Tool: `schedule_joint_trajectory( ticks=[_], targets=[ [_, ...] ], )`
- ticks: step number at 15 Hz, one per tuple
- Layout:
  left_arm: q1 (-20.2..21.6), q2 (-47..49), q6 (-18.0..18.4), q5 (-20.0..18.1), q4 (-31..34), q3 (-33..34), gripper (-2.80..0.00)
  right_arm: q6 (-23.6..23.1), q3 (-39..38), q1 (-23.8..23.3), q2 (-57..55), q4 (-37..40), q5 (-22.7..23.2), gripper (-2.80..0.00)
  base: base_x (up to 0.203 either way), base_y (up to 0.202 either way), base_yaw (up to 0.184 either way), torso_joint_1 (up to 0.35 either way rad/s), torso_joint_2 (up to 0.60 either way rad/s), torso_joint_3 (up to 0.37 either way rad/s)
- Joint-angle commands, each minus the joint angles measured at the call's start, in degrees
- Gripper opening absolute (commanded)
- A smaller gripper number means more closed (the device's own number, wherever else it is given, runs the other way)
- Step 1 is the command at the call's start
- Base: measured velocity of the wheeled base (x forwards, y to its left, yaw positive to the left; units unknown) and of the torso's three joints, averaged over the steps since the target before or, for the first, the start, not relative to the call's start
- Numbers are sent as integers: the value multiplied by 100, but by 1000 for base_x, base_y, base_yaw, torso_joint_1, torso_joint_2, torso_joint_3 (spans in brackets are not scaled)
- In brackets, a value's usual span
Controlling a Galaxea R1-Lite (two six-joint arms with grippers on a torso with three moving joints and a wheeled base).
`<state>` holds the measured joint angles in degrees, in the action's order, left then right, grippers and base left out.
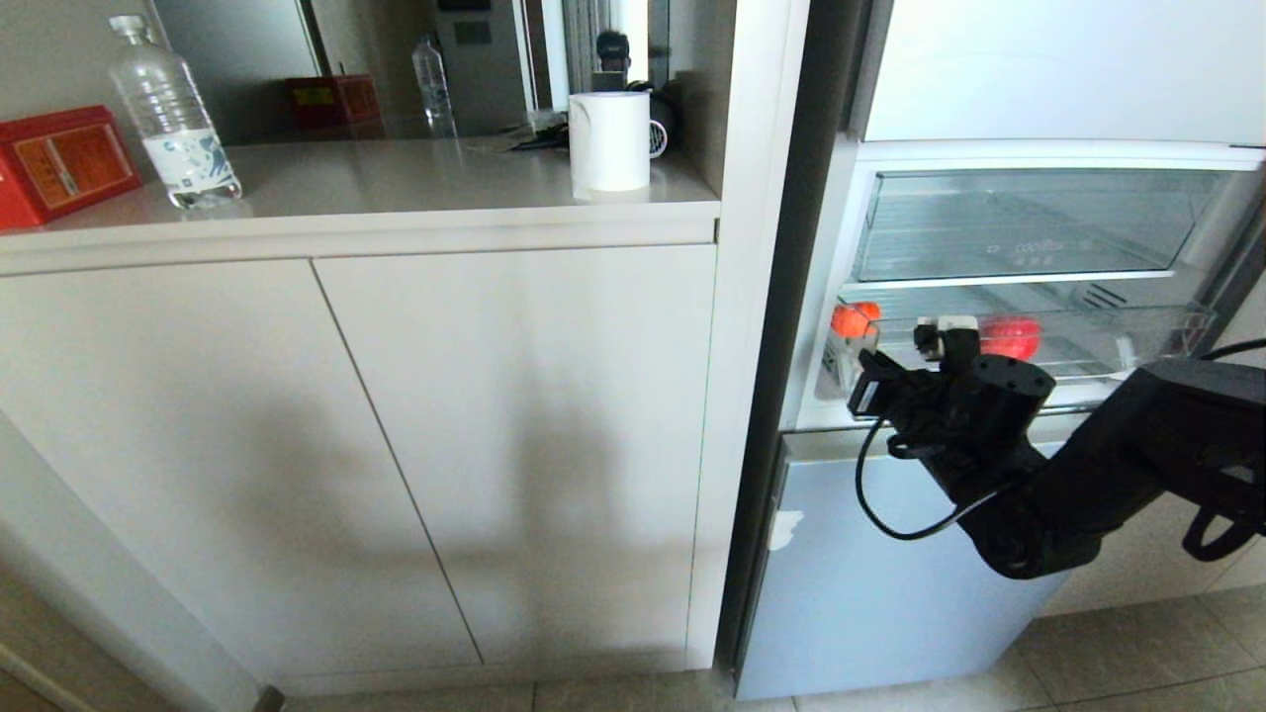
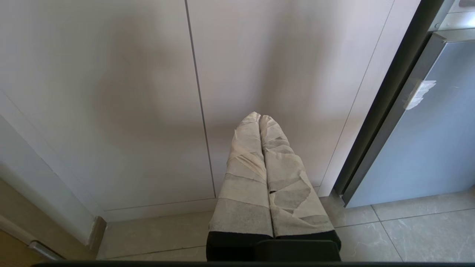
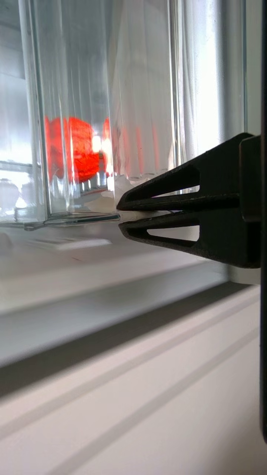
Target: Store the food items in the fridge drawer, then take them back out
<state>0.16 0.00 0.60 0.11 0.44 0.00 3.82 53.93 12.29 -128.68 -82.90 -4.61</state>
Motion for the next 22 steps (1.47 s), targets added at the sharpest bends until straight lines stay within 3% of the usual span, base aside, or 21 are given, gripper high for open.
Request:
schedule_joint_trajectory(
  ticks=[1, 6, 7, 8, 19, 22],
  targets=[
    [2, 9, 2, 7, 0, 0, -280, 10, -856, -1, 587, -148, 294, -280, 0, 0, 0, 0, 0, 0],
    [2, 9, 2, -2, 0, 0, -280, 32, -2254, -26, 1041, -470, 970, -280, 0, 0, 0, 0, 0, 0],
    [2, 9, 2, 6, 0, 0, -280, 37, -2433, -55, 1172, -475, 1053, -13, 0, 0, 0, 0, 0, 0],
    [2, 9, 2, -2, 0, 0, -280, 49, -2517, -83, 1256, -476, 1081, 0, 0, 0, 0, 0, 0, 0],
    [2, 9, 2, 6, 0, 0, -280, 102, -3959, -77, 3260, -477, 1062, 0, 0, 0, 0, 0, 0, 0],
    [2, 9, 2, 5, 0, 0, -280, 84, -4236, -86, 3358, -477, 876, 0, 0, 0, 0, 0, 0, 0]
  ],
)
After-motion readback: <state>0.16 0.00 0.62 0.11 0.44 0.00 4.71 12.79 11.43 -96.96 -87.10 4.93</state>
